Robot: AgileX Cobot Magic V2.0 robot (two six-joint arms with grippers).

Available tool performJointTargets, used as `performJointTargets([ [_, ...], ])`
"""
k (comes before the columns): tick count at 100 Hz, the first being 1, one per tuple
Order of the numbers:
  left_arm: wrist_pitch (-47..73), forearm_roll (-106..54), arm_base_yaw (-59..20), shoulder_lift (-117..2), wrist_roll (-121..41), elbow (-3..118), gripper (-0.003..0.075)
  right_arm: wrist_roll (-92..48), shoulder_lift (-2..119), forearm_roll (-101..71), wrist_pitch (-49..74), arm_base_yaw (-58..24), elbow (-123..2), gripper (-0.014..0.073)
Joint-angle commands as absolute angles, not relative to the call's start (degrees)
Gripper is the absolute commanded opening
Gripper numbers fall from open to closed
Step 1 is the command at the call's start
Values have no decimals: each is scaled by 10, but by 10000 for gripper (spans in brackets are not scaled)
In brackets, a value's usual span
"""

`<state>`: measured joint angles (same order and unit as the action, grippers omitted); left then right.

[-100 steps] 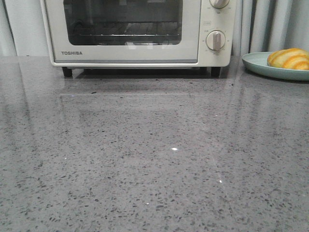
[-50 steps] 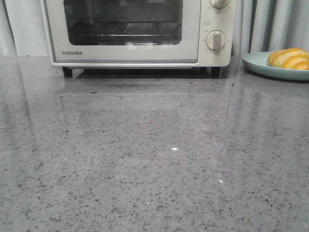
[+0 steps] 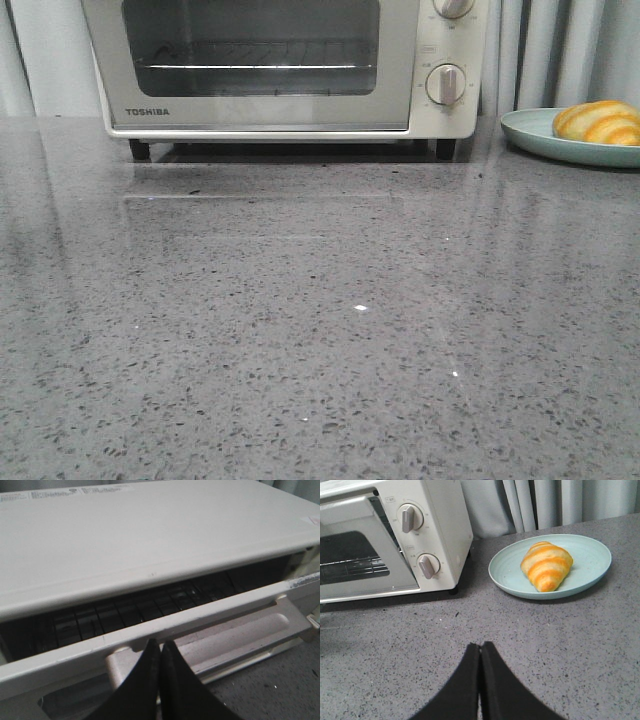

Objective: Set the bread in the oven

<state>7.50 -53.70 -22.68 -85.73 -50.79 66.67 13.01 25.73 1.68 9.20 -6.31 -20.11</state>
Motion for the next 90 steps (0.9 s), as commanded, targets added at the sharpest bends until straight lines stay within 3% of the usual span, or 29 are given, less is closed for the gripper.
performJointTargets([
  [1,90,-534,-227,-831,-488,633,-22,127,263,23,39,-64,-229,-67],
  [43,151,-534,-227,-776,-482,522,-22,127,263,23,16,-64,-262,-67],
  [90,236,-534,-227,-776,-476,506,-22,127,263,23,0,-64,-262,-67],
])
